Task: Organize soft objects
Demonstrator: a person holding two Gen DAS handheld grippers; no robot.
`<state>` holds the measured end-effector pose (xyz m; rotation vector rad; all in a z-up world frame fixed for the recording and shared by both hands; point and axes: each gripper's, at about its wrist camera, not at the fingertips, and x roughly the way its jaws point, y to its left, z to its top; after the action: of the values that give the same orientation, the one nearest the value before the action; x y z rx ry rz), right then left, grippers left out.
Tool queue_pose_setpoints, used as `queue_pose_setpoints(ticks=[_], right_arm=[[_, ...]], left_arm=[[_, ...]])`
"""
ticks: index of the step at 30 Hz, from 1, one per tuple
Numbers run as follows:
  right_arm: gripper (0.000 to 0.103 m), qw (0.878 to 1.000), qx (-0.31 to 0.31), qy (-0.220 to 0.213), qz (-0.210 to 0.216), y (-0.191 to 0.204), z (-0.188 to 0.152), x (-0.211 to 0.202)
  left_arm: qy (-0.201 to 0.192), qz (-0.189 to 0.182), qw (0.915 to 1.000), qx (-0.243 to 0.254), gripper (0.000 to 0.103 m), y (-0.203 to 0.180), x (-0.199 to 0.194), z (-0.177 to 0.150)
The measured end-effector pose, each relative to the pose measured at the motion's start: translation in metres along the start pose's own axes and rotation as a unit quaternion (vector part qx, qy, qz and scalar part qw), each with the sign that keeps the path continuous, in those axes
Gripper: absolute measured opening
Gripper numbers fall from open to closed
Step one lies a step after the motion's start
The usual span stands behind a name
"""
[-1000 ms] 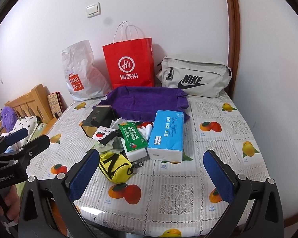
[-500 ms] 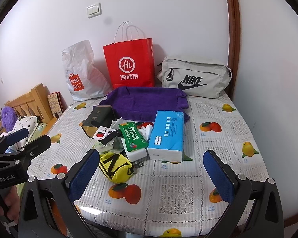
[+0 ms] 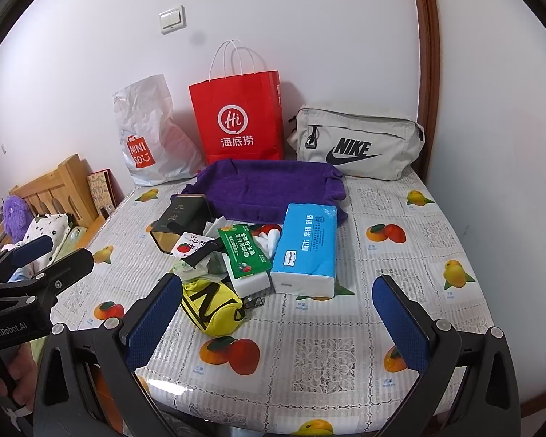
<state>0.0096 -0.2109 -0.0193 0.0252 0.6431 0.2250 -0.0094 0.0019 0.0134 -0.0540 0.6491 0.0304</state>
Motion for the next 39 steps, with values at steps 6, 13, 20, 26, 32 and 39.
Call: queue_pose_setpoints(ticks=[6,13,20,26,32,39], right_arm=[[0.103,1.000,0.000,0.000,0.000,0.000,0.000,0.000],[0.103,1.000,0.003,-0.001,0.001,-0.002,0.001,-0.001],[0.103,1.000,0.002,-0.003,-0.003,-0.003,0.002,-0.001],[0.103,1.000,0.007,-0.003,-0.003,-0.006,0.002,0.002],[0.103,1.000,0.008,0.004,0.002,-0.009,-0.001,0.008],[0.103,1.000,0.007,0.009,0.010,-0.011,-0.002,0.020]], left_arm=[[0.001,0.000,1.0000,0.000,0.103,-0.001,0.000,0.000],[0.008,-0.020,0.9998,-0.005,0.103,-0.002,-0.001,-0.002],[0.004,-0.009,0.9999,-0.007,0.103,0.002,0.000,-0.003],[0.006,-0.011,0.9999,-0.009,0.103,0.008,0.006,-0.002],[0.003,0.000,1.0000,-0.009,0.103,0.011,0.011,-0.004],[0.011,0.005,0.9998,-0.013,0.103,0.018,0.027,-0.009]])
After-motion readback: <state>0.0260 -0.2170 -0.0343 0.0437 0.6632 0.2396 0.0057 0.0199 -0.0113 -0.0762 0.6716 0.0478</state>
